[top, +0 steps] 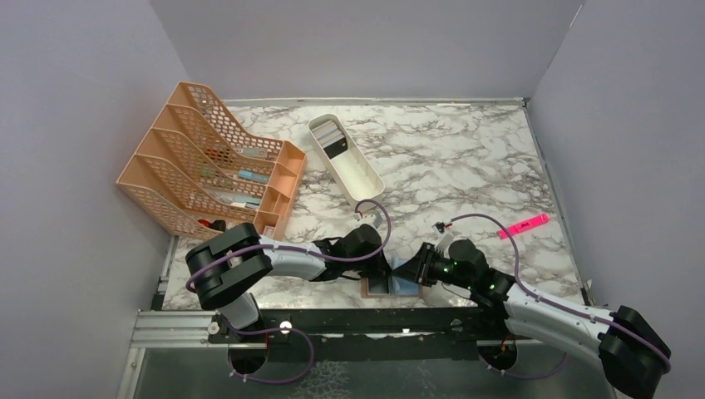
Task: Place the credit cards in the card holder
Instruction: Turn over the card slot in the card holder.
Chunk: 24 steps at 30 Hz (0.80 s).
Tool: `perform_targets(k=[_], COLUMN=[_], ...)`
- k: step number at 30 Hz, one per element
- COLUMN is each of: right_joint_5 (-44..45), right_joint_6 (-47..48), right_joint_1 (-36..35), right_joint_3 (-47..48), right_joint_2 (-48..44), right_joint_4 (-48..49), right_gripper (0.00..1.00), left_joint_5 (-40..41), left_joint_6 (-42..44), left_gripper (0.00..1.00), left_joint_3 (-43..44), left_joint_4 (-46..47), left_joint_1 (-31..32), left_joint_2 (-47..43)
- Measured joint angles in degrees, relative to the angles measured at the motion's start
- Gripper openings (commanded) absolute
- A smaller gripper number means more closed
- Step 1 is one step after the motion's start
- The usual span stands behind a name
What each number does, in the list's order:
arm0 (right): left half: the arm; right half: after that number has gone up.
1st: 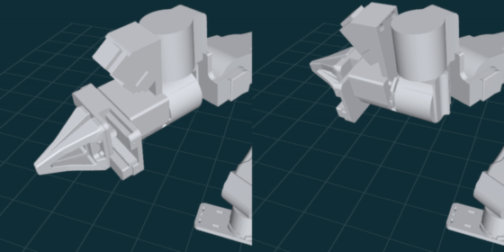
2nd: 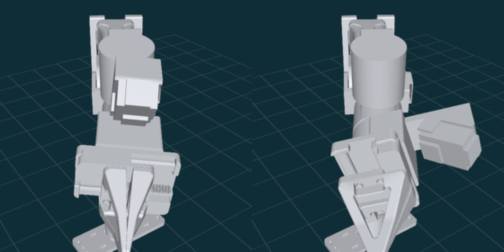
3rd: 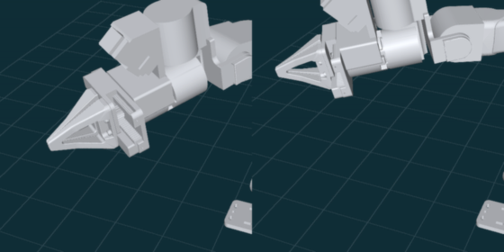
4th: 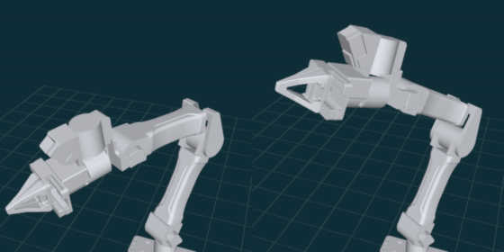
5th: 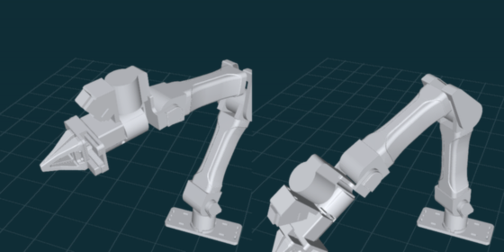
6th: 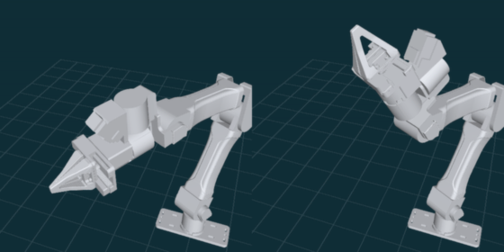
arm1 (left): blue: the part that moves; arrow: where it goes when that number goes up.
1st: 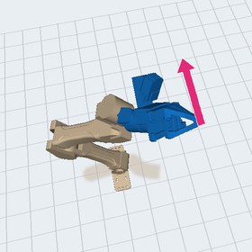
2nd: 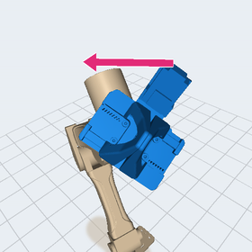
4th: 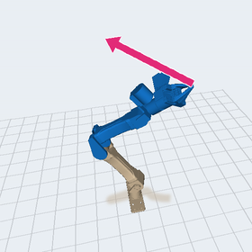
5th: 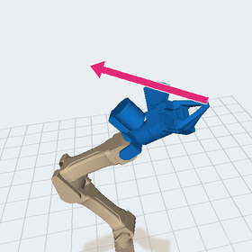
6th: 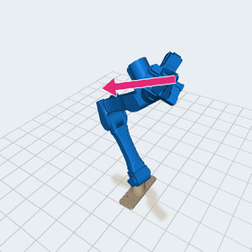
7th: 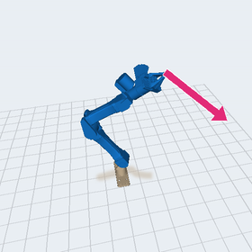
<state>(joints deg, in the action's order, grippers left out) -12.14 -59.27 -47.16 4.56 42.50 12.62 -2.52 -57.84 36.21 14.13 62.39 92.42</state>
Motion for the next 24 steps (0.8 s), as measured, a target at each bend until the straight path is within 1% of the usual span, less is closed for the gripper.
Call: perform_targets(k=[4,8,12,18,24], right_joint_5=[0.0,0.1,0.5,0.5,0.5], right_joint_6=[-0.7,-0.9,-1.2,-1.4,-1.4], right_joint_1=[0.0,0.0,0.0,0.0,0.0], right_joint_3=[-0.1,-0.1,-0.1,0.0,0.0], right_joint_2=[0.1,0.2,0.8,1.6,1.7], right_joint_4=[0.5,0.2,0.2,0.6,0.7], right_gripper=[0.23,0.23,0.23,0.23,0.23], left_joint_5=[0.1,0.4,0.6,0.8,2.2], left_joint_6=[-0.1,-0.1,-0.2,-0.2,-0.2], left_gripper=[0.03,0.08,0.10,0.17,0.27], left_joint_3=[0.0,0.0,0.0,0.0,-0.1], left_joint_4=[0.0,-0.3,-0.7,-3.3,-6.9], left_joint_1=[0.0,0.1,0.3,0.3,0.3], left_joint_2=[0.0,-0.2,-0.6,-2.7,-7.7])
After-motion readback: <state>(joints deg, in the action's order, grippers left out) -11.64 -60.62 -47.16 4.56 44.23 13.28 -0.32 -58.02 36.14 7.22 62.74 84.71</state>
